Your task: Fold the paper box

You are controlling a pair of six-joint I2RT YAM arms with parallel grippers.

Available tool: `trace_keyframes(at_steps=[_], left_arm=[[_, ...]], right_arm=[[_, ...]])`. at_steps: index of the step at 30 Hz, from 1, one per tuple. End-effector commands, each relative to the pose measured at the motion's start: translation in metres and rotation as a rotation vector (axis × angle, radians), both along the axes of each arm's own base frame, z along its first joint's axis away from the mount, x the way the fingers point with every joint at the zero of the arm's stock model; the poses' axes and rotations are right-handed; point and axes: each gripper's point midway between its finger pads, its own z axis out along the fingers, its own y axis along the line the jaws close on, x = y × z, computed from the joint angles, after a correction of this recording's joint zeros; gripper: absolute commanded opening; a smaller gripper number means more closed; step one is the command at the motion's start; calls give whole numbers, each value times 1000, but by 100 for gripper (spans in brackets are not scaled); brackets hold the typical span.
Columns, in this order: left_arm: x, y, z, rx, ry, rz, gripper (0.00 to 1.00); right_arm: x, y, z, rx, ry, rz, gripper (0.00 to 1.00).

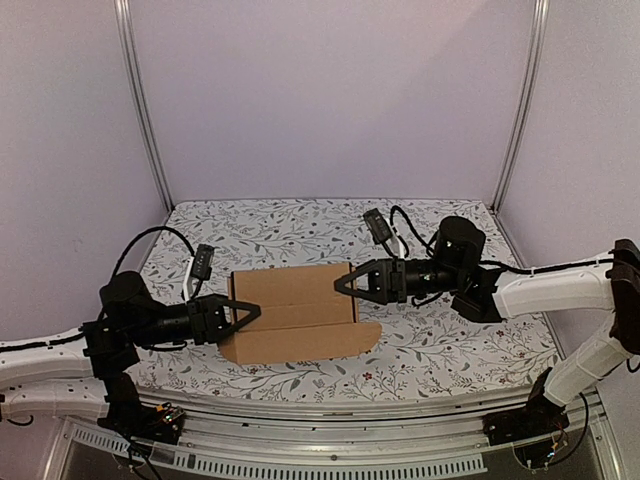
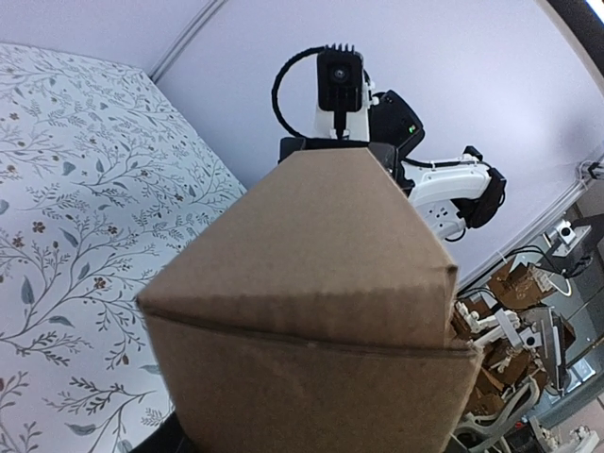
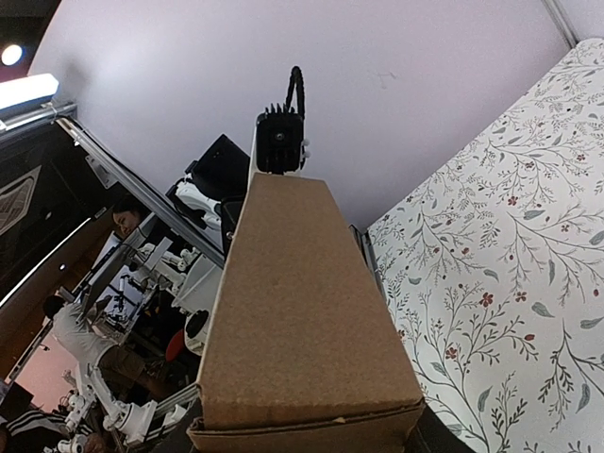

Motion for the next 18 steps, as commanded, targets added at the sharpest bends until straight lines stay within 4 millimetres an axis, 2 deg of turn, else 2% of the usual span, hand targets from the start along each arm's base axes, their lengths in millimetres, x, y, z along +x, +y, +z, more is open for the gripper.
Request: trace_keyframes(at_steps=[1, 3, 6, 18], left_arm=[[6, 3, -1, 23, -3, 26, 58], [8, 5, -2, 41, -8, 45, 69], [9, 8, 2, 59, -29, 57, 76], [5, 2, 21, 79, -82, 9, 76]], right_arm=[[-12, 0, 10, 49, -18, 64, 27], [-14, -1, 11, 49, -16, 70, 27], [-17, -3, 11, 49, -16, 81, 27], [-22, -5, 3, 27, -12, 98, 25]])
